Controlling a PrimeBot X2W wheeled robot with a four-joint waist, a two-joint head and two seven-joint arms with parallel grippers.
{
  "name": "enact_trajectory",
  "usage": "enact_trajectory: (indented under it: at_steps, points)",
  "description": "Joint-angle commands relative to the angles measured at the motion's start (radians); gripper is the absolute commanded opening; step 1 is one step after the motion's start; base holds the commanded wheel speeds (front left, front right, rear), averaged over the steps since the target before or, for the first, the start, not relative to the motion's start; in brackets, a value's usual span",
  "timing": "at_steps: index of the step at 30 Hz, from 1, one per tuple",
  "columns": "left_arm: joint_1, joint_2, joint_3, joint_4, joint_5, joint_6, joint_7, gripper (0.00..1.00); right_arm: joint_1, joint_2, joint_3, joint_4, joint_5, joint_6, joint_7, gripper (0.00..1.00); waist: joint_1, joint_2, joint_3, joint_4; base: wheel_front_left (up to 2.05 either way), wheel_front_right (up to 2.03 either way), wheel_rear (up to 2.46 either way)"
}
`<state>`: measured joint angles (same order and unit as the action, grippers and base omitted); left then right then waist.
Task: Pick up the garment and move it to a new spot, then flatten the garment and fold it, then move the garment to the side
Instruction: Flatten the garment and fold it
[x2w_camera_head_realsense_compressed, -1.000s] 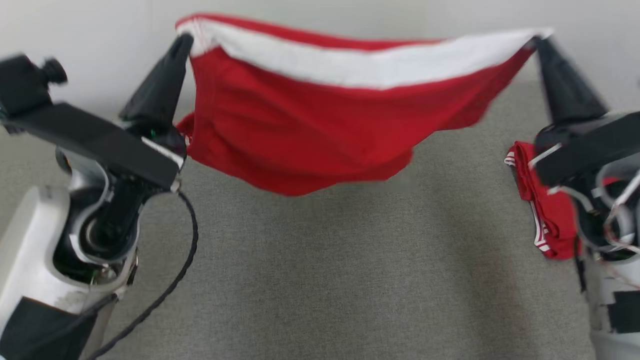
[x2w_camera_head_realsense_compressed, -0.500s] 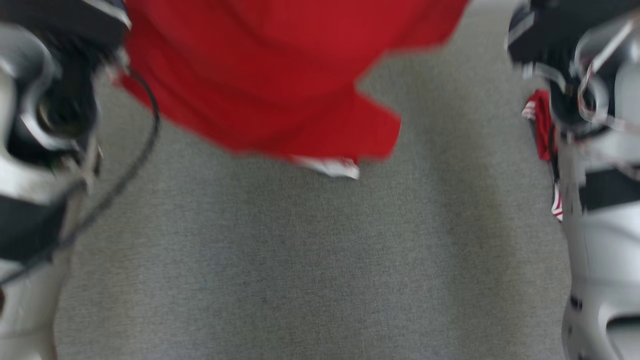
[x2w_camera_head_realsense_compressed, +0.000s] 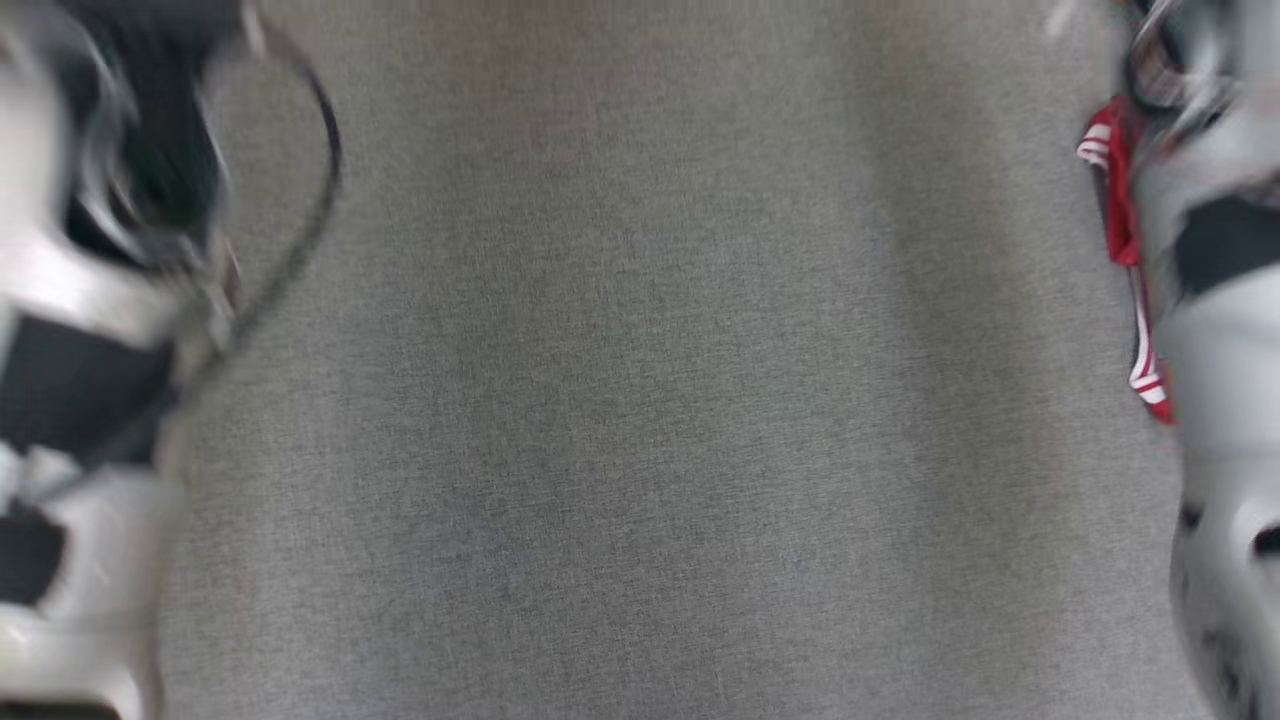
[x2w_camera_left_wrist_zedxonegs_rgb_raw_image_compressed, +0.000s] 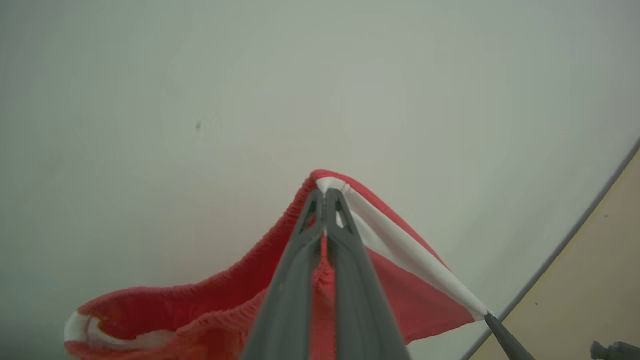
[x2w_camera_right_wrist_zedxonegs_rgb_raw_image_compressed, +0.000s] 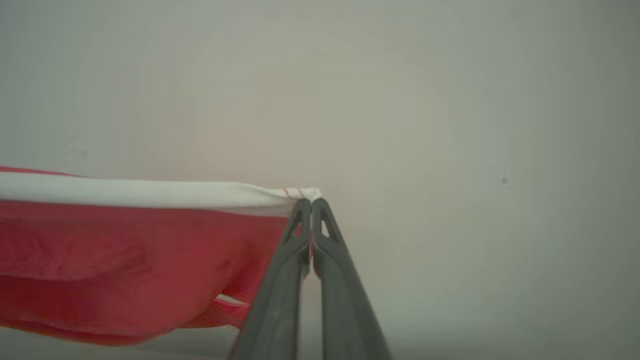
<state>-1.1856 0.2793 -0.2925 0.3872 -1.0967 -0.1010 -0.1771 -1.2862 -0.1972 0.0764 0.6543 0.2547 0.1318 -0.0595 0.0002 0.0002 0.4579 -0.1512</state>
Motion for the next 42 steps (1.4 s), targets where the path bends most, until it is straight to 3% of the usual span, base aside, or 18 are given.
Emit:
enact_trajectory:
  at_steps: [1, 6, 10, 13, 16, 17, 22, 31, 34, 38, 42]
  points:
    - [0.051, 0.001, 0.000, 0.008, 0.005, -0.005, -0.022, 0.00, 0.053, -0.007, 0.026, 0.020, 0.029, -0.003, 0.026, 0.00, -0.0002, -0.0002, -0.040, 0.018, 0.00, 0.00, 0.00]
    - [0.326, -0.034, -0.054, 0.026, 0.080, -0.024, -0.082, 0.00, 0.235, -0.055, 0.100, 0.001, 0.163, -0.003, 0.095, 0.00, -0.0002, -0.0002, -0.118, 0.044, 0.00, 0.00, 0.00]
    - [0.537, -0.078, -0.091, 0.047, 0.163, -0.028, -0.090, 0.00, 0.453, -0.109, 0.165, -0.124, 0.235, -0.003, 0.122, 0.00, -0.0002, -0.0002, -0.191, 0.067, 0.00, 0.00, 0.00]
    - [0.668, -0.114, -0.063, 0.041, 0.226, -0.030, -0.089, 0.00, 0.617, -0.191, 0.178, -0.224, 0.201, -0.003, 0.134, 0.00, -0.0002, -0.0002, -0.242, 0.079, 0.00, 0.00, 0.00]
    - [0.784, -0.136, -0.044, 0.031, 0.283, -0.031, -0.089, 0.00, 0.770, -0.225, 0.161, -0.309, 0.158, -0.003, 0.175, 0.00, -0.0002, -0.0002, -0.286, 0.080, 0.00, 0.00, 0.00]
    - [0.855, -0.143, -0.035, 0.020, 0.305, -0.028, -0.089, 0.00, 0.877, -0.228, 0.132, -0.365, 0.152, -0.003, 0.224, 0.00, -0.0002, -0.0002, -0.317, 0.081, 0.00, 0.00, 0.00]
    - [1.003, -0.139, -0.047, -0.011, 0.351, -0.029, -0.089, 0.00, 1.123, -0.217, 0.011, -0.578, 0.128, -0.003, 0.374, 0.00, -0.0002, -0.0002, -0.363, 0.090, 0.00, 0.00, 0.00]
    - [1.177, -0.045, -0.128, -0.089, 0.403, -0.027, -0.055, 0.00, 1.551, -0.144, -0.117, -0.975, 0.171, -0.003, 0.716, 0.00, -0.0002, -0.0002, -0.383, 0.108, 0.00, 0.00, 0.00]
    - [1.235, -0.018, -0.134, -0.132, 0.422, 0.012, -0.045, 0.00, 1.670, -0.104, -0.161, -1.078, 0.184, -0.003, 0.810, 0.00, -0.0002, -0.0002, -0.385, 0.105, 0.00, 0.00, 0.00]
    - [1.295, -0.009, -0.126, -0.211, 0.433, 0.056, -0.051, 0.00, 1.693, -0.092, -0.187, -1.171, 0.174, -0.003, 0.831, 0.00, -0.0002, -0.0002, -0.384, 0.094, 0.00, 0.00, 0.00]
    - [1.279, -0.028, -0.134, -0.257, 0.429, 0.065, -0.045, 0.00, 1.584, -0.132, -0.163, -1.136, 0.173, -0.003, 0.770, 0.00, -0.0002, -0.0002, -0.382, 0.103, 0.00, 0.00, 0.00]
